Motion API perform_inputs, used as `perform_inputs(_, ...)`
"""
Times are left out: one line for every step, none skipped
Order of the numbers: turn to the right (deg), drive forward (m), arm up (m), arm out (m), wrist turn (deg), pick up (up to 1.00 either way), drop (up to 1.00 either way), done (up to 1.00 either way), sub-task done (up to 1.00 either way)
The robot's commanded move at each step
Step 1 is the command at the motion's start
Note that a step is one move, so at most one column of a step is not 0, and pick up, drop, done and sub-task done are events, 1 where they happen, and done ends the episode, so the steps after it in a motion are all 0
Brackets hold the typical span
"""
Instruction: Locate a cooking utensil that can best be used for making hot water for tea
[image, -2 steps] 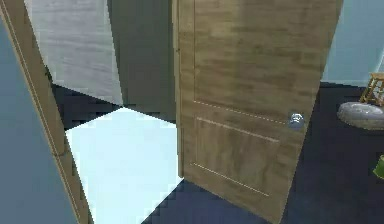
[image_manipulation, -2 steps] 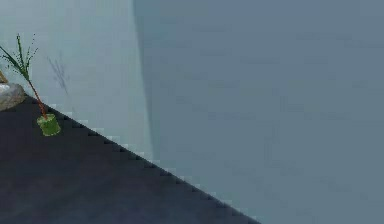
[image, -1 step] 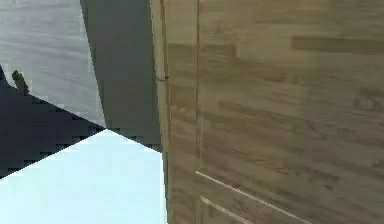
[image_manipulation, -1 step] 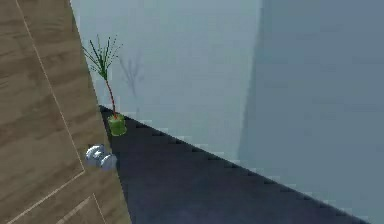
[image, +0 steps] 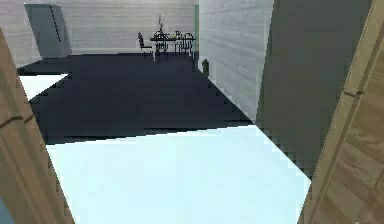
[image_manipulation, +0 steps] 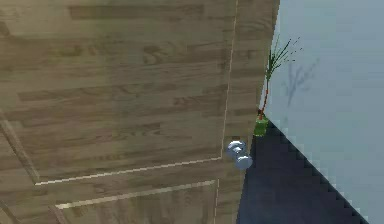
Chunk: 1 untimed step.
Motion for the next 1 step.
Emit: perform_inputs(-3.0, 0.0, 0.0, 0.0, 0.0, 0.0, 0.0, 0.0, 0.0)
